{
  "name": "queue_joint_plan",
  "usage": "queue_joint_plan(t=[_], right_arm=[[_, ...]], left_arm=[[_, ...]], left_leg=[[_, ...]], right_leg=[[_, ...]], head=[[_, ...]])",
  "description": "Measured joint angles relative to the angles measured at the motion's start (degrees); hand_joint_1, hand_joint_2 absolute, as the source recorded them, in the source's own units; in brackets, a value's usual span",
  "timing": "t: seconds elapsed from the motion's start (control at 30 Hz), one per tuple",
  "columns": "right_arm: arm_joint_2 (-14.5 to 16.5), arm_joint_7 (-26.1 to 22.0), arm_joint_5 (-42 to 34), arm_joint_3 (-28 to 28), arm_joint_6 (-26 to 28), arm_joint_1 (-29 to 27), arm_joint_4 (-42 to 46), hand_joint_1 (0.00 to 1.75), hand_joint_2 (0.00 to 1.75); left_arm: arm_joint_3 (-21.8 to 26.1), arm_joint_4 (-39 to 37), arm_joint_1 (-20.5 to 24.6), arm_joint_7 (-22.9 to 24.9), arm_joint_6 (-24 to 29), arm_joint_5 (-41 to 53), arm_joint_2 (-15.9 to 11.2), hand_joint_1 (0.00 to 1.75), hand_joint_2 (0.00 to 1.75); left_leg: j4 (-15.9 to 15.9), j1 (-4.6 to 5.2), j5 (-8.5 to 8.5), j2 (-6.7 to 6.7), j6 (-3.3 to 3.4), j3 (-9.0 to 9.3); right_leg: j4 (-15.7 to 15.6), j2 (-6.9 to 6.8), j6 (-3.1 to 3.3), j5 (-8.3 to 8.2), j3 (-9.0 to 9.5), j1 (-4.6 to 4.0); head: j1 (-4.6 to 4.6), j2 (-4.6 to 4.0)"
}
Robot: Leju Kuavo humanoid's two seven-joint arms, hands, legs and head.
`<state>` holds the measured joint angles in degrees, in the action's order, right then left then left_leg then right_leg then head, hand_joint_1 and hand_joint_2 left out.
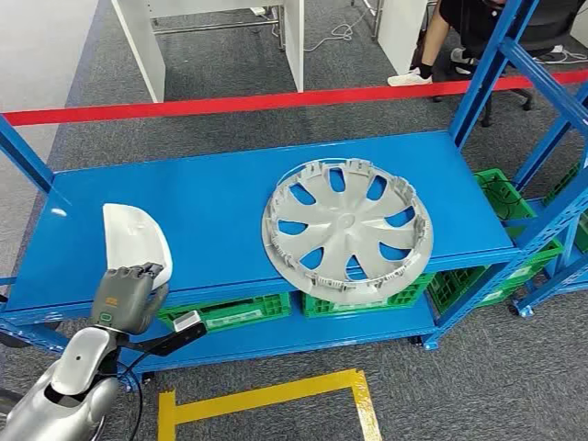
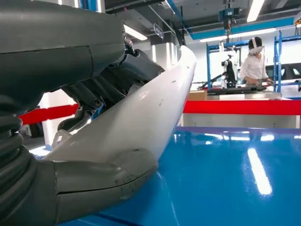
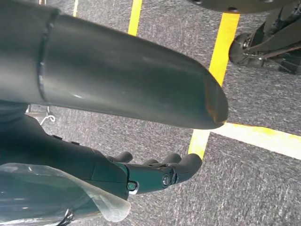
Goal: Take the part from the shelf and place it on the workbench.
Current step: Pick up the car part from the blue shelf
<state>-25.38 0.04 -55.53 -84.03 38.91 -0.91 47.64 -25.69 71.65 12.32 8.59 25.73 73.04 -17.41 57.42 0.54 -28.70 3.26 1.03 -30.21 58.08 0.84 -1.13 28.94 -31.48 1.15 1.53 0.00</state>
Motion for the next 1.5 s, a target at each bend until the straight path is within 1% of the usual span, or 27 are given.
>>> queue_joint_plan(t=[0.37,0.43,0.6,0.7,0.73,0.77,0.8,0.83,0.87,0.9,0.93,0.97,1.0,1.03,1.07,1.1,1.13,1.2,1.23,1.27,1.3,1.33,1.37,1.4,1.43,1.47,1.5], right_arm=[[0.23,-0.29,-0.39,-0.5,-0.01,0.46,-0.81,0.0,0.0],[0.36,-0.6,-0.82,-0.66,-0.05,0.59,-0.95,0.0,0.0],[1.21,-1.99,-2.55,-1.66,-0.41,1.08,-1.82,0.0,0.0],[1.76,-2.81,-3.58,-2.22,-0.88,1.38,-2.69,0.0,0.0],[1.9,-3.05,-3.88,-2.46,-1.06,1.51,-3.02,0.0,0.0],[2.04,-3.27,-4.17,-2.68,-1.26,1.69,-3.38,0.0,0.0],[2.2,-3.47,-4.44,-2.86,-1.45,1.87,-3.78,0.0,0.0],[2.38,-3.67,-4.69,-3.02,-1.66,2.01,-4.2,0.0,0.0],[2.6,-3.86,-4.96,-3.14,-1.91,2.13,-4.65,0.0,0.0],[2.82,-4.07,-5.21,-3.26,-2.14,2.2,-5.13,0.0,0.0],[3.04,-4.27,-5.47,-3.39,-2.4,2.24,-5.64,0.0,0.0],[3.26,-4.47,-5.71,-3.51,-2.66,2.29,-6.15,0.0,0.0],[3.45,-4.67,-5.91,-3.62,-2.88,2.37,-6.64,0.0,0.0],[3.72,-4.83,-6.07,-3.71,-3.1,2.49,-7.07,0.0,0.0],[3.96,-5.0,-6.18,-3.79,-3.27,2.64,-7.5,0.0,0.0],[4.22,-5.11,-6.24,-3.89,-3.45,2.79,-7.87,0.0,0.0],[4.5,-5.19,-6.3,-4.02,-3.63,2.9,-8.22,0.0,0.0],[4.98,-5.32,-6.43,-4.25,-3.92,2.99,-8.79,0.0,0.0],[5.2,-5.38,-6.52,-4.31,-4.02,3.01,-9.05,0.0,0.0],[5.36,-5.43,-6.58,-4.33,-4.08,3.01,-9.29,0.0,0.0],[5.54,-5.47,-6.63,-4.34,-4.13,3.03,-9.51,0.0,0.0],[5.64,-5.51,-6.66,-4.34,-4.15,3.01,-9.73,0.0,0.0],[5.78,-5.53,-6.67,-4.36,-4.16,3.0,-9.91,0.0,0.0],[5.91,-5.55,-6.68,-4.39,-4.17,2.99,-10.06,0.0,0.0],[6.01,-5.55,-6.7,-4.43,-4.17,2.99,-10.21,0.0,0.0],[6.13,-5.55,-6.71,-4.48,-4.17,3.02,-10.33,0.0,0.0],[6.22,-5.55,-6.72,-4.51,-4.17,3.06,-10.41,0.0,0.0]], left_arm=[[-0.16,0.77,0.02,-0.11,0.01,0.35,-0.86,1.75,1.75],[-0.22,0.79,0.07,-0.05,0.07,0.79,-0.97,1.75,1.75],[-0.57,0.99,0.71,0.37,0.16,2.51,-1.36,1.75,1.75],[-1.03,1.41,1.3,0.66,0.27,4.31,-1.92,1.75,1.75],[-1.22,1.57,1.51,0.75,0.41,5.07,-2.1,1.75,1.75],[-1.4,1.74,1.72,0.82,0.59,5.85,-2.24,1.75,1.75],[-1.57,1.84,1.89,0.91,0.79,6.65,-2.39,1.75,1.75],[-1.75,1.94,2.01,0.97,0.98,7.51,-2.57,1.75,1.75],[-1.97,2.04,2.08,1.03,1.14,8.36,-2.8,1.75,1.75],[-2.26,2.16,2.12,1.08,1.28,9.22,-3.05,1.75,1.75],[-2.58,2.34,2.18,1.14,1.43,10.1,-3.33,1.75,1.75],[-2.9,2.61,2.3,1.21,1.61,10.99,-3.62,1.75,1.75],[-3.18,2.95,2.5,1.32,1.89,11.96,-3.94,1.75,1.75],[-3.41,3.34,2.8,1.43,2.25,12.92,-4.31,1.75,1.75],[-3.66,3.81,3.18,1.55,2.69,13.82,-4.71,1.75,1.75],[-3.92,4.33,3.55,1.63,3.14,14.57,-5.14,1.75,1.75],[-4.19,4.88,3.86,1.69,3.5,15.17,-5.55,1.75,1.75],[-4.71,5.96,4.14,1.75,3.96,15.98,-6.3,1.75,1.75],[-4.97,6.45,4.26,1.83,4.13,16.24,-6.69,1.75,1.75],[-5.23,6.94,4.41,2.01,4.34,16.41,-7.07,1.75,1.75],[-5.52,7.5,4.58,2.31,4.66,16.55,-7.48,1.75,1.75],[-5.81,8.11,4.74,2.68,5.01,16.62,-7.95,1.75,1.75],[-6.11,8.73,4.83,3.07,5.32,16.71,-8.4,1.75,1.75],[-6.41,9.3,4.85,3.39,5.55,16.77,-8.86,1.75,1.75],[-6.71,9.78,4.86,3.6,5.67,16.82,-9.28,1.75,1.75],[-6.98,10.22,4.88,3.73,5.7,16.85,-9.64,1.75,1.75],[-7.19,10.64,4.92,3.86,5.75,16.84,-10.0,1.75,1.75]], left_leg=[[0.01,0.0,0.0,0.0,0.0,-0.01],[0.23,0.06,-0.06,0.0,0.1,-0.06],[0.69,0.16,-0.23,-0.01,0.44,-0.29],[0.01,-0.03,0.53,-0.24,1.13,-0.17],[-0.48,-0.19,1.0,-0.42,1.49,-0.04],[-0.95,-0.34,1.39,-0.61,1.78,0.01],[-1.08,-0.38,1.59,-0.8,1.93,-0.05],[-1.04,-0.37,1.67,-0.9,2.04,-0.25],[-0.92,-0.36,1.68,-1.01,2.05,-0.45],[-0.79,-0.36,1.69,-1.11,2.04,-0.61],[-0.61,-0.4,1.67,-1.16,2.0,-0.73],[-0.38,-0.47,1.62,-1.17,1.91,-0.82],[-0.05,-0.57,1.49,-1.17,1.73,-0.95],[0.32,-0.59,1.36,-1.13,1.42,-1.23],[0.76,-0.56,1.29,-1.07,1.05,-1.58],[1.19,-0.51,1.31,-0.99,0.66,-1.98],[1.47,-0.44,1.47,-0.9,0.28,-2.36],[1.89,-0.5,1.51,-0.85,-0.33,-2.86],[2.53,-0.55,0.75,-1.12,-0.64,-3.25],[4.16,-0.62,-0.79,-1.5,-0.93,-3.94],[6.88,-0.73,-2.92,-1.95,-1.21,-4.94],[10.49,-0.82,-5.26,-2.3,-1.45,-6.12],[14.07,-0.9,-7.11,-2.44,-1.61,-7.14],[16.48,-0.94,-8.01,-2.49,-1.67,-7.57],[17.0,-0.95,-7.82,-2.49,-1.63,-7.12],[15.29,-0.93,-6.6,-2.5,-1.49,-5.69],[11.72,-0.91,-4.82,-2.51,-1.24,-3.38]], right_leg=[[0.0,0.0,0.0,0.0,0.0,0.0],[-0.05,0.02,-0.11,-0.07,-0.02,0.1],[-0.11,0.05,-0.56,-0.22,-0.03,0.23],[-0.3,0.05,-1.24,-0.29,-0.08,0.2],[0.32,-0.07,-1.43,0.41,-0.45,0.14],[2.1,-0.22,-1.51,1.78,-1.32,0.08],[5.1,-0.38,-1.58,3.63,-2.73,0.09],[8.9,-0.43,-1.67,5.53,-4.37,0.08],[12.49,-0.44,-1.81,6.84,-5.9,0.1],[14.66,-0.46,-1.95,7.17,-6.77,0.13],[14.69,-0.49,-2.09,6.33,-6.63,0.19],[12.47,-0.5,-2.22,4.5,-5.42,0.3],[8.78,-0.48,-2.34,2.56,-3.58,0.45],[5.35,-0.31,-2.44,1.25,-1.61,0.49],[2.83,-0.07,-2.4,0.52,-0.25,0.49],[1.58,0.13,-2.27,0.56,0.39,0.45],[1.51,0.29,-2.04,0.78,0.46,0.34],[1.39,0.09,-1.22,0.6,-0.08,0.42],[1.35,-0.07,-0.7,0.36,-0.37,0.46],[1.24,-0.29,-0.12,0.04,-0.71,0.51],[1.19,-0.52,0.38,-0.26,-1.11,0.47],[1.21,-0.7,0.73,-0.56,-1.54,0.36],[1.25,-0.92,0.95,-0.86,-1.96,0.24],[1.29,-1.11,1.05,-1.15,-2.36,0.12],[1.34,-1.27,1.08,-1.46,-2.77,0.01],[1.39,-1.39,1.07,-1.75,-3.15,-0.06],[1.45,-1.47,1.03,-2.06,-3.49,-0.13]], head=[[0.0,0.0],[-0.02,0.0],[-0.02,0.0],[0.02,0.01],[0.08,0.01],[0.2,0.01],[0.31,0.01],[0.38,0.01],[0.43,0.01],[0.43,0.01],[0.43,0.0],[0.43,0.0],[0.44,0.0],[0.46,0.0],[0.51,0.01],[0.55,0.01],[0.59,0.02],[0.62,0.02],[0.56,0.01],[0.39,0.01],[0.24,0.01],[0.08,0.01],[0.0,0.02],[0.02,0.02],[0.0,0.02],[0.0,0.02],[0.0,0.02]])
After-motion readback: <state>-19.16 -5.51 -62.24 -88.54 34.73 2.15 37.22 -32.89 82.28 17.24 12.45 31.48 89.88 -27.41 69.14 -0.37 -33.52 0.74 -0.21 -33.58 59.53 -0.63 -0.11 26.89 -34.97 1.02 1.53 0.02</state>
